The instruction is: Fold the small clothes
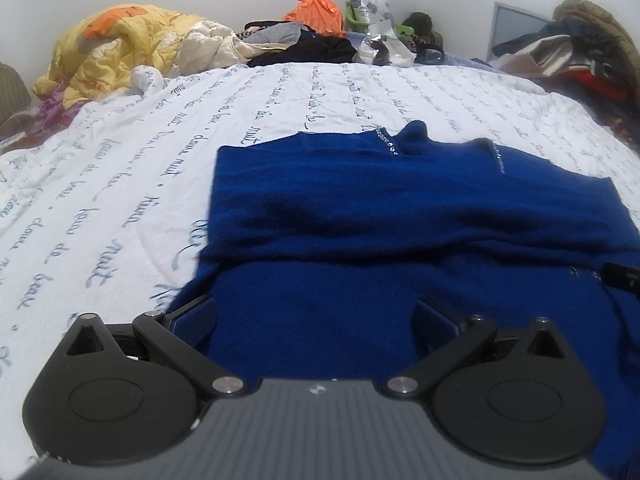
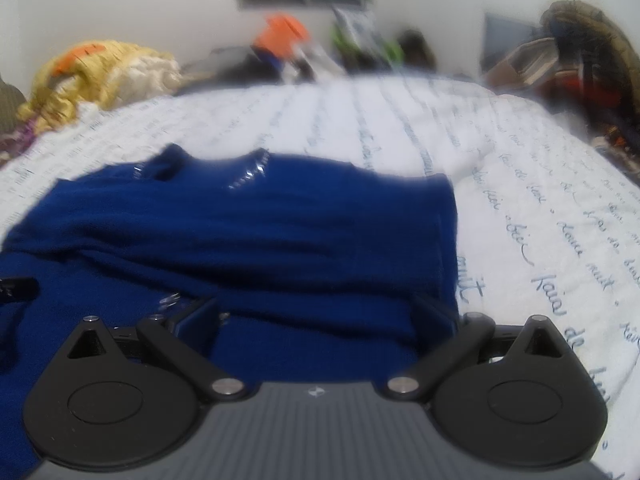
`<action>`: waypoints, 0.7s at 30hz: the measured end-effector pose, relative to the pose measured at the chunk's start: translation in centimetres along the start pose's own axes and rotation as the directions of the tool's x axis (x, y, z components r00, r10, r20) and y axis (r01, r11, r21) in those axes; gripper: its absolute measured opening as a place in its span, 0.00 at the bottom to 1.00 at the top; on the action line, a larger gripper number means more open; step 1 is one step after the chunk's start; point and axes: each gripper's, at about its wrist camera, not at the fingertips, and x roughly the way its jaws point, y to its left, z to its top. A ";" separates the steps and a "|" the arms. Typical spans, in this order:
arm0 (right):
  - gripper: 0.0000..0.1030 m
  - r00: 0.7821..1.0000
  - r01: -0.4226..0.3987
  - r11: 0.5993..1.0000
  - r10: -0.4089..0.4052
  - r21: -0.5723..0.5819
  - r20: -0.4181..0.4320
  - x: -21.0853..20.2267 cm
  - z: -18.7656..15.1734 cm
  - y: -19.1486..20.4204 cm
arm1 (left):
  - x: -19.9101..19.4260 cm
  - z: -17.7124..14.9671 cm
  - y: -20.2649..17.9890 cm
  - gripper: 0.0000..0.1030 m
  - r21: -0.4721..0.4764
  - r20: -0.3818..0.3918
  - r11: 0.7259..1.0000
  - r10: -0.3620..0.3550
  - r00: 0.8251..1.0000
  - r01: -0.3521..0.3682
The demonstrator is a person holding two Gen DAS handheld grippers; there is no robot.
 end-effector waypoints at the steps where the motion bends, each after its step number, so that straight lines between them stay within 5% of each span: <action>1: 1.00 1.000 -0.009 1.000 0.009 0.009 0.000 -0.6 -0.2 -0.3 | -0.6 -0.3 0.6 1.00 0.003 0.002 1.000 -0.007 1.000 0.007; 8: 0.99 0.995 -0.084 0.989 0.090 0.124 -0.047 -4.8 -1.8 -5.1 | -3.4 -2.3 6.2 1.00 -0.049 -0.044 0.999 -0.026 0.999 0.024; 14: 0.99 0.976 -0.174 0.958 0.200 0.230 -0.092 -7.3 -3.1 -8.7 | -4.0 -2.8 9.9 0.94 -0.147 -0.096 0.979 -0.159 0.982 0.144; 21: 0.91 0.951 -0.229 0.958 0.258 0.174 -0.170 -8.9 -4.4 -8.7 | -4.9 -3.5 7.7 0.86 -0.026 -0.143 0.966 -0.257 0.956 0.256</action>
